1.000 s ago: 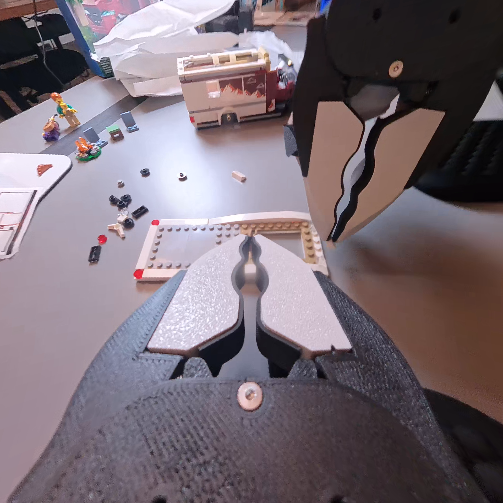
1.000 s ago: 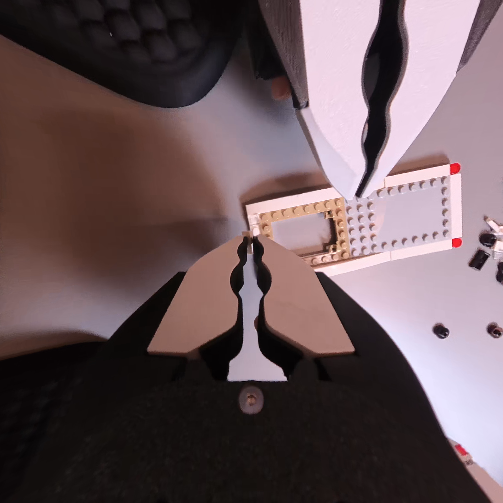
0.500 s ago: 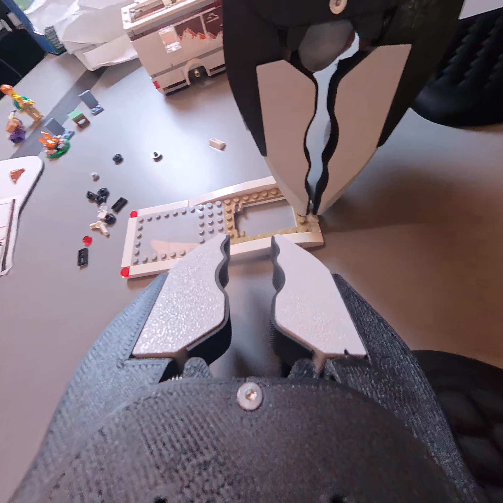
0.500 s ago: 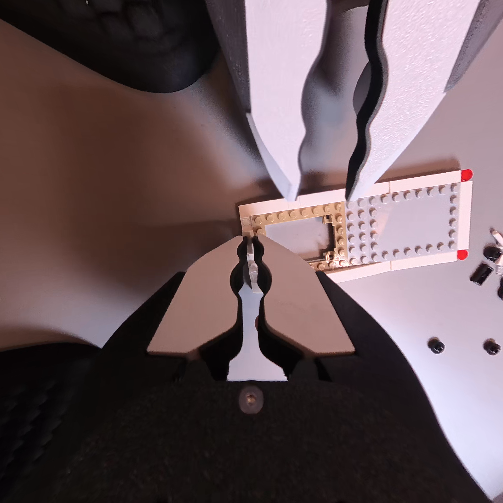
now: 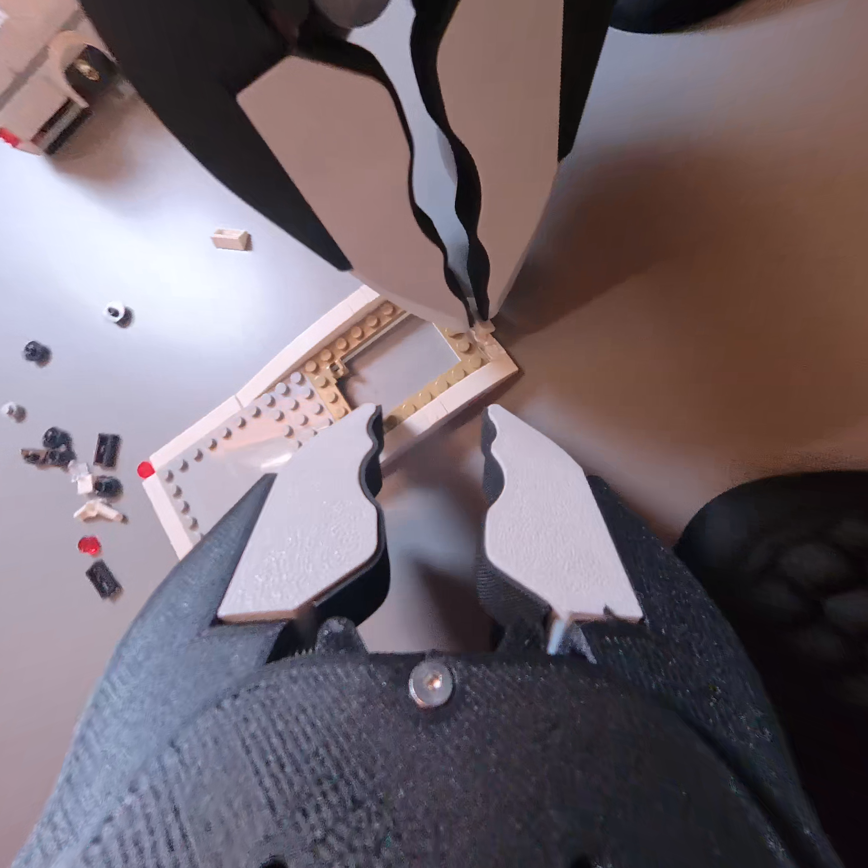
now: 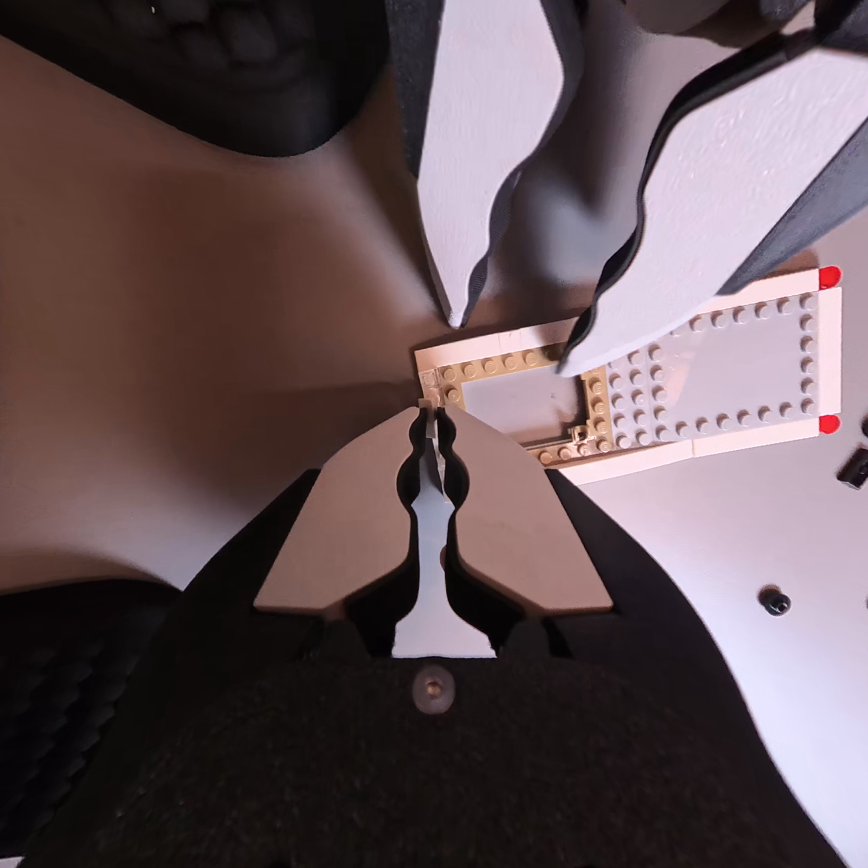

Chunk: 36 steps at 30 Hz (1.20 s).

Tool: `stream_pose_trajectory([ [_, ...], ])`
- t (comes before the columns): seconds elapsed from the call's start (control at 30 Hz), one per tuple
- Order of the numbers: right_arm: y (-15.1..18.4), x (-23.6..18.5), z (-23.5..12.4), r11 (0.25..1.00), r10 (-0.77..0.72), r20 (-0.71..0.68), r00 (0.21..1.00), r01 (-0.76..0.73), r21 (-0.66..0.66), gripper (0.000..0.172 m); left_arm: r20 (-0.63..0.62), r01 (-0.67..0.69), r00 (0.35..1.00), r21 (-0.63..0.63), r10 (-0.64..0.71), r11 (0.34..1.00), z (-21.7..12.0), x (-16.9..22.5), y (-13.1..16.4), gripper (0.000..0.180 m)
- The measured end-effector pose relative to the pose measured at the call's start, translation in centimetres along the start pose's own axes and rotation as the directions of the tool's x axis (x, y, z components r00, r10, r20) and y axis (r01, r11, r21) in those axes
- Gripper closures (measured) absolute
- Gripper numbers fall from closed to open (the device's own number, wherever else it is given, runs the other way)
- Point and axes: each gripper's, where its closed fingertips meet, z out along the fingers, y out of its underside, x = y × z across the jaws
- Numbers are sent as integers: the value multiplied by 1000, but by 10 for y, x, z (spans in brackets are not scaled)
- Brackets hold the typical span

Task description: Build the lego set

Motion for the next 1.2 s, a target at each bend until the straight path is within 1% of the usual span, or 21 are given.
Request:
stream_pose_trajectory([
  [0.07, 1, 1, -1, 1000, 8, 2, 1000, -8, 13, 168, -41, -28, 999, -11, 27, 1000, 1, 0, 1, 147],
  [0.13, 1, 2, -1, 999, 35, 14, 999, -35, 25, 168, -53, -44, 998, -15, 43, 999, 1, -4, 2, 154],
  [0.23, 2, 2, -1, 998, 45, 24, 999, -47, 44, 168, -58, -65, 996, 9, 65, 998, 2, -6, 1, 157],
  [0.5, 2, 3, -1, 999, 13, 24, 1000, -14, 44, 168, -62, -75, 995, 74, 79, 994, 1, -6, 2, 159],
  [0.63, 3, 5, -3, 999, -22, -7, 1000, 22, 29, 168, -64, -79, 994, 81, 84, 994, 1, -6, 2, 159],
  [0.87, 3, 6, -6, 998, -27, -40, 999, 29, 53, 168, -64, -75, 995, 91, 81, 993, 1, -6, 1, 159],
  [1.1, 2, 7, -7, 996, -18, -105, 994, 28, 90, 169, -62, -74, 995, 95, 80, 993, 1, -6, 1, 159],
  [1.2, 5, 7, -4, 996, -6, -102, 995, 15, 85, 169, -60, -76, 995, 93, 81, 993, 1, -6, 1, 159],
])
